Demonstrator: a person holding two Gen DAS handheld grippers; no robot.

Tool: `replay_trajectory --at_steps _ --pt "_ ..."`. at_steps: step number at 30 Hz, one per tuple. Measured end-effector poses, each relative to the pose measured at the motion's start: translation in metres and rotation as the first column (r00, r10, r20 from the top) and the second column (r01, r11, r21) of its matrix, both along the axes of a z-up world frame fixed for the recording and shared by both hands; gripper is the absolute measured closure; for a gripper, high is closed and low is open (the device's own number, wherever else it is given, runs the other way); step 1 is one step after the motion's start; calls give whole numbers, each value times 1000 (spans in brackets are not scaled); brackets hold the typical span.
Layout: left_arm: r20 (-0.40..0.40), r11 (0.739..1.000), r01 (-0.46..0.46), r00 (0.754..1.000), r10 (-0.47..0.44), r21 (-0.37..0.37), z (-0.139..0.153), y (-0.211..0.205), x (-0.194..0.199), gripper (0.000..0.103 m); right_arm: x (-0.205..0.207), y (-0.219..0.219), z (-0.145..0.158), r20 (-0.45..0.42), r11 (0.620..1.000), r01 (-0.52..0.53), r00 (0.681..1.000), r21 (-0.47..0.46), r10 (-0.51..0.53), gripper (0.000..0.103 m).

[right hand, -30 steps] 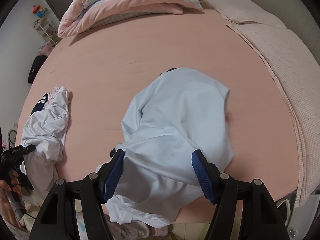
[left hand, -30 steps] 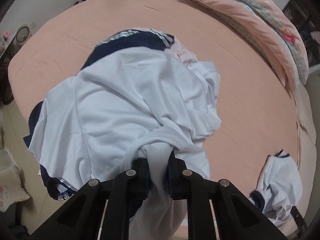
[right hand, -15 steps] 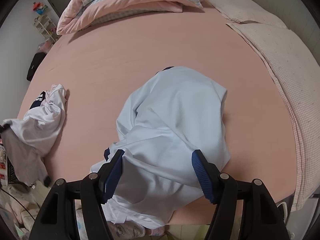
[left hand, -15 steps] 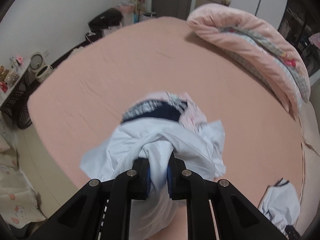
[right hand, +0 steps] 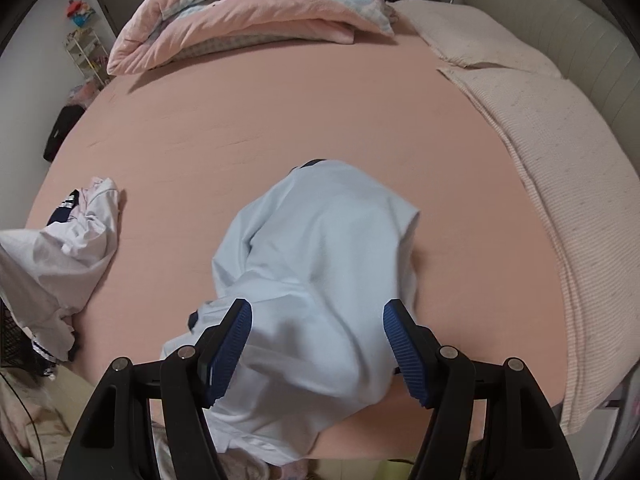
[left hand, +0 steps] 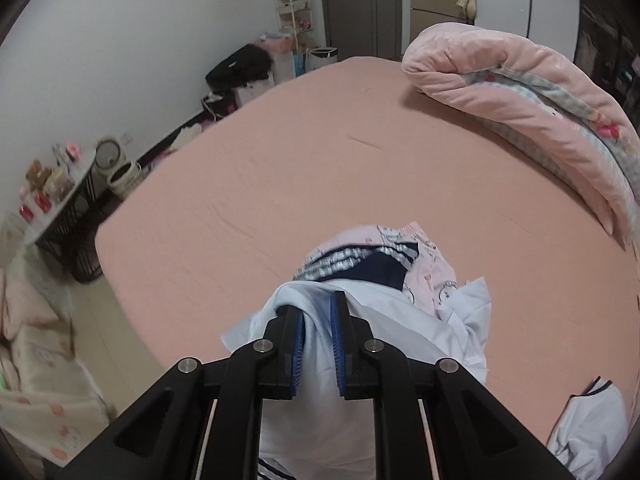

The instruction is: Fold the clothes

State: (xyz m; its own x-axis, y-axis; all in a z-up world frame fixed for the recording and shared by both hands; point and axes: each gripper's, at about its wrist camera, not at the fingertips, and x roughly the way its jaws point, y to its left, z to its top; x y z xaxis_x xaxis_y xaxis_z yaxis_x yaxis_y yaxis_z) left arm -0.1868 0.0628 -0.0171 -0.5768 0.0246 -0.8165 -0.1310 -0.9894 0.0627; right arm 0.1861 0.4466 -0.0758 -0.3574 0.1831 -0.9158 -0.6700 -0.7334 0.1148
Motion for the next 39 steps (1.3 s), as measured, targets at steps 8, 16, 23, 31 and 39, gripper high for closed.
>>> replay_trajectory --at_steps 8,16,23,31,39 --pt "-8 997 24 1000 -24 73 16 9 28 31 11 9 12 -51 1000 31 998 -5 -31 35" --pt "-45 996 64 997 -60 70 31 27 60 30 28 8 11 -62 999 43 997 -13 -44 35" --pt "-72 972 235 970 -234 0 30 74 106 30 46 11 11 -69 998 64 996 -4 -64 35" --pt "-58 935 352 933 -354 -48 20 125 146 30 58 10 12 -68 997 76 995 16 -75 35" --pt "-24 884 459 886 -462 -86 5 170 182 30 64 9 13 -74 997 71 995 8 -71 35"
